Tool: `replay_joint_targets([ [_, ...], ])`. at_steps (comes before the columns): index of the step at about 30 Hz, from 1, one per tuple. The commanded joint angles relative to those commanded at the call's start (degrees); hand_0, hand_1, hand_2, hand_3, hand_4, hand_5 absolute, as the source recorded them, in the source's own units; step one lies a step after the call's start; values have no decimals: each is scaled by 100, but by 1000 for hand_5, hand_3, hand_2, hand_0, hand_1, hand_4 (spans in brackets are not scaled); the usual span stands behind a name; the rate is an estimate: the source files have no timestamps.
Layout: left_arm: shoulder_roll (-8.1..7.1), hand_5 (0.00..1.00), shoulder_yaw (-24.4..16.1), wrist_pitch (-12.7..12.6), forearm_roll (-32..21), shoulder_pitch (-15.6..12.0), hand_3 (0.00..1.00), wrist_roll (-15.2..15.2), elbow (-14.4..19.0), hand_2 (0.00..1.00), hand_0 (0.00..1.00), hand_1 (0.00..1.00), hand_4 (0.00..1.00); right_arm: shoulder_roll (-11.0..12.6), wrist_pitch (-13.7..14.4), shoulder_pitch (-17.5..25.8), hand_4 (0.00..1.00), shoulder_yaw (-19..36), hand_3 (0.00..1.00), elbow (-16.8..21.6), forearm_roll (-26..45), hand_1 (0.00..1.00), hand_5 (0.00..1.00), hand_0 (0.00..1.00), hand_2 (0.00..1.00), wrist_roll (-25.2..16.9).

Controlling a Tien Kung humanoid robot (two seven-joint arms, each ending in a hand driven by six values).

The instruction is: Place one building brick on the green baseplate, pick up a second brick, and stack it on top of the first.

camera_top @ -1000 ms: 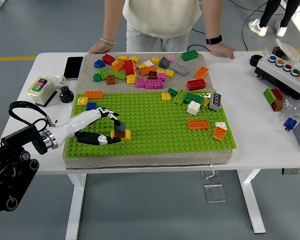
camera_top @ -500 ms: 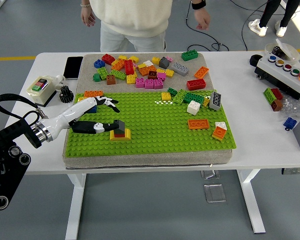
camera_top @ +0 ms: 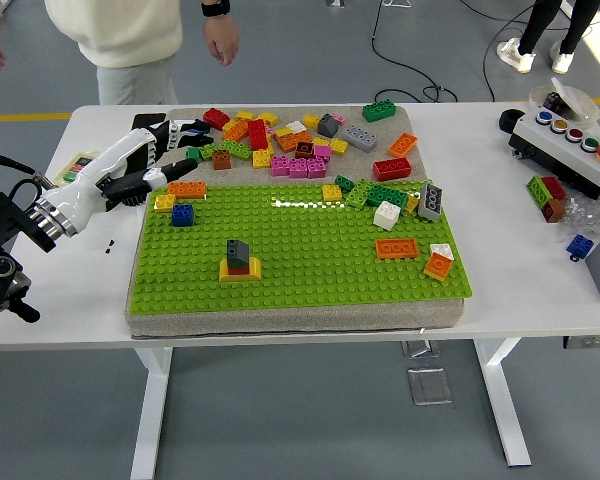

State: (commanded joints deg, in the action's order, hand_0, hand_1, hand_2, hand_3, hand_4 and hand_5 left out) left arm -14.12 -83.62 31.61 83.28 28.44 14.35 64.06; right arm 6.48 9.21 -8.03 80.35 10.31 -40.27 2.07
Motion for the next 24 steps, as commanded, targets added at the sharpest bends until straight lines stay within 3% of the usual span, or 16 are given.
replay_joint_targets([
  [5, -83, 821, 57, 420, -1229, 185, 943, -541, -375, 904, 998, 918, 998, -8, 33, -12, 924, -9, 612, 0, 1, 640, 476, 731, 687, 5],
  [11, -139, 837, 10, 531, -2605, 260, 958, -707, -558, 922, 998, 938, 998, -17, 52, -4, 923, 25, 612, 0, 24, 638, 475, 731, 685, 2],
  [12, -151, 771, -21, 531, -2774, 275, 948, -705, -584, 916, 998, 934, 998, -22, 49, 0, 923, 29, 613, 0, 29, 639, 475, 731, 685, 1],
  [13, -160, 771, -45, 531, -2906, 287, 948, -708, -605, 916, 998, 934, 998, -25, 47, 3, 923, 32, 613, 0, 32, 639, 475, 731, 685, 1],
  [24, -307, 774, -183, 493, -2853, 345, 961, -654, -645, 937, 998, 951, 998, -35, 60, -2, 924, 64, 613, 0, 49, 639, 475, 731, 685, 40],
])
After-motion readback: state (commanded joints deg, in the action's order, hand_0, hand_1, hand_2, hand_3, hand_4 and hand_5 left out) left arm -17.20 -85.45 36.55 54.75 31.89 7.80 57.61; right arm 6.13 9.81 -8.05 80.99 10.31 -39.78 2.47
